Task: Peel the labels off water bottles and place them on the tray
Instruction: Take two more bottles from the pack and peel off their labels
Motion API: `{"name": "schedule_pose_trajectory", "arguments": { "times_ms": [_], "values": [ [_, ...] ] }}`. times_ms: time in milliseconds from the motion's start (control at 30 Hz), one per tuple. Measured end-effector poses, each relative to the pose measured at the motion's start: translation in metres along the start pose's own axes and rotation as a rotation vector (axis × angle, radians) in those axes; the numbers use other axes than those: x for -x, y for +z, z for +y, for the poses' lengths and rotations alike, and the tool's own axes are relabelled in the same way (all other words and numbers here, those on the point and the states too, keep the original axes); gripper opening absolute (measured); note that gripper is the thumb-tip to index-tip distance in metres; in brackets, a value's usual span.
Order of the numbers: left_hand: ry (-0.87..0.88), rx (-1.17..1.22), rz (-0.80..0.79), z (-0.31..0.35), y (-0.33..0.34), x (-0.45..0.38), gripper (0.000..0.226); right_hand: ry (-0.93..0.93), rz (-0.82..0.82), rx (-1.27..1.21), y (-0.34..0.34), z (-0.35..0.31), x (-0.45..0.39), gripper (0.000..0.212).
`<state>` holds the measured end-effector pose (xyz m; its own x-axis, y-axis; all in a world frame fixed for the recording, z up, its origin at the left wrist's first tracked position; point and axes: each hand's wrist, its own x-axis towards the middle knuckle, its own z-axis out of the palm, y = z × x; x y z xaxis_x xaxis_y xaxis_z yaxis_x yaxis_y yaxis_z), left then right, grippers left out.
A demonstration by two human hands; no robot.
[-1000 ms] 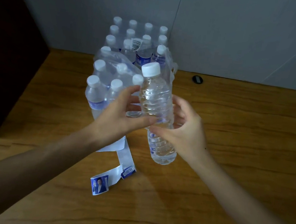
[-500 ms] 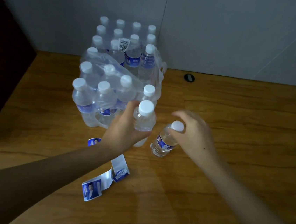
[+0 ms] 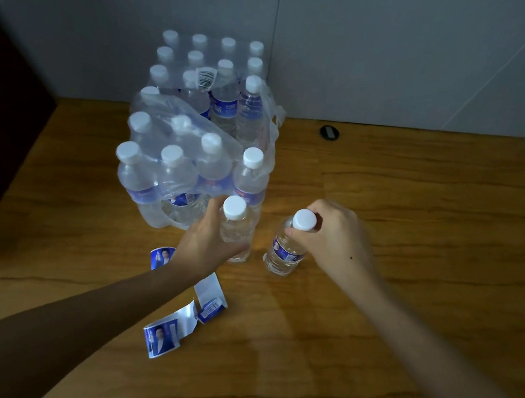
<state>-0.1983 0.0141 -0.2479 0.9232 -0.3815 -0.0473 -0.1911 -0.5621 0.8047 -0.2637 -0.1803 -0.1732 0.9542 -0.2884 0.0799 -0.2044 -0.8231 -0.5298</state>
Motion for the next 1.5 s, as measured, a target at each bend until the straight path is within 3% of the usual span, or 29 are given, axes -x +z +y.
{"name": "schedule_pose_trajectory", "arguments": {
  "times_ms": [167, 367, 433, 567, 767, 933, 1100, 1267, 1500],
  "values": [
    [0.027, 0.023, -0.007, 0.017, -0.014, 0.009, 0.083, -0.048, 0.044, -0.042, -0.016, -0.008, 0.003, 0.030],
    [0.306, -0.253, 0.057, 0.038, -0.026, 0.050, 0.093, -0.101, 0.068, -0.214, -0.048, -0.033, 0.000, 0.032],
    [0.386, -0.234, 0.007, 0.046, -0.025, 0.059, 0.091, -0.147, 0.076, -0.274, -0.057, -0.042, -0.001, 0.030],
    [0.241, 0.039, -0.219, 0.067, -0.024, 0.059, 0.088, -0.193, 0.060, -0.383, -0.071, -0.059, -0.007, 0.030],
    [0.088, 0.320, -0.289, 0.079, -0.023, 0.057, 0.075, -0.152, -0.034, -0.405, -0.074, -0.067, -0.011, 0.027],
    [0.048, 0.347, -0.187, 0.087, -0.026, 0.052, 0.065, -0.028, -0.034, -0.616, -0.070, -0.062, -0.012, 0.021],
    [-0.032, 0.410, -0.042, 0.089, -0.033, 0.052, 0.061, -0.032, -0.021, -0.544, -0.061, -0.050, 0.014, 0.044],
    [-0.052, 0.333, 0.074, 0.091, -0.037, 0.051, 0.066, -0.126, 0.002, -0.473, -0.046, -0.052, 0.031, 0.014],
    [-0.056, 0.161, 0.161, 0.091, -0.034, 0.058, 0.064, -0.078, 0.028, -0.455, -0.033, -0.058, 0.033, 0.007]
  ]
}}
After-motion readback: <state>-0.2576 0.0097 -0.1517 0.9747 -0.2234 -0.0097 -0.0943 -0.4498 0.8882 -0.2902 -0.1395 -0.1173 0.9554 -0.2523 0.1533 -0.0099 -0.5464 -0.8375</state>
